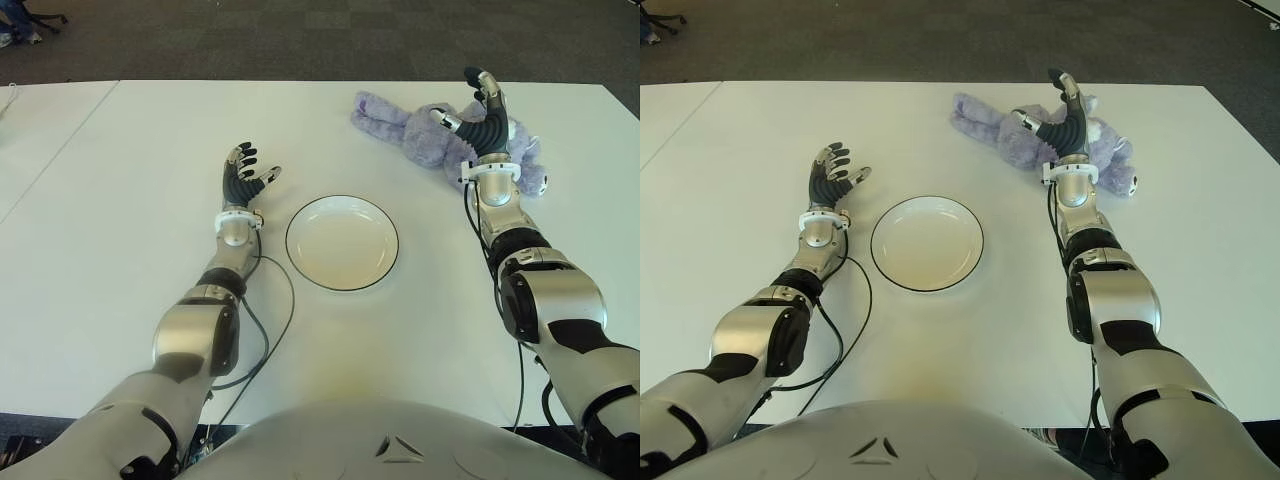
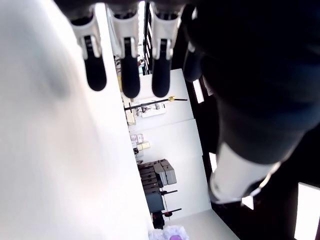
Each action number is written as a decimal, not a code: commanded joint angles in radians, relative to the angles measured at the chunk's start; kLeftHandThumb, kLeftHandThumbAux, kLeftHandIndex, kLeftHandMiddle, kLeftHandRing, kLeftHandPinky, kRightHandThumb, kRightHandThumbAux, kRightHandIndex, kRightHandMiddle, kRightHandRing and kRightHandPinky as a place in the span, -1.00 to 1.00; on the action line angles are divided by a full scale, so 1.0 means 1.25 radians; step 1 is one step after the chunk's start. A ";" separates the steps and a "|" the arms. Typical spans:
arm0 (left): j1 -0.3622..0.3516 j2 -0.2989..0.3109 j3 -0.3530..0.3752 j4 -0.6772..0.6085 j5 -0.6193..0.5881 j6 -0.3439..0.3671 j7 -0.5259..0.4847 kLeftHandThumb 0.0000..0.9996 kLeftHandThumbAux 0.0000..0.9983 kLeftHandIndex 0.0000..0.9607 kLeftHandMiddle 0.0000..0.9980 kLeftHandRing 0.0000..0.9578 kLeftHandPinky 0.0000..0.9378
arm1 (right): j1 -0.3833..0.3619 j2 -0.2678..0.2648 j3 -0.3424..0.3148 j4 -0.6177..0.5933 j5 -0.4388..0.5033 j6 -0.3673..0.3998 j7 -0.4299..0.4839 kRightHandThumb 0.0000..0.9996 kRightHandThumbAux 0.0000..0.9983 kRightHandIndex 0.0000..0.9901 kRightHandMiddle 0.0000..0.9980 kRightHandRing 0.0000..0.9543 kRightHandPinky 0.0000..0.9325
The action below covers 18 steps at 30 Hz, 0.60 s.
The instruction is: Put the doll into the plate.
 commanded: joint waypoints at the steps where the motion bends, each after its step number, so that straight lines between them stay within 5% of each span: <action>1: 0.159 -0.046 0.003 0.103 -0.008 0.099 -0.028 -0.86 0.65 -0.62 -0.52 -0.50 -0.50 | -0.063 -0.040 0.024 0.003 -0.028 0.026 0.024 -0.78 0.34 -0.70 -0.70 -0.80 -0.95; 13: 0.158 -0.049 -0.004 0.104 -0.004 0.102 -0.018 -0.86 0.65 -0.62 -0.52 -0.50 -0.48 | -0.098 -0.097 0.081 0.001 -0.100 0.037 0.012 -0.86 0.38 -0.74 -0.77 -0.87 -0.99; 18: 0.159 -0.053 -0.001 0.103 -0.008 0.099 -0.018 -0.85 0.65 -0.63 -0.51 -0.47 -0.44 | -0.089 -0.126 0.105 0.029 -0.118 0.069 0.045 -0.76 0.45 -0.73 -0.73 -0.81 -0.86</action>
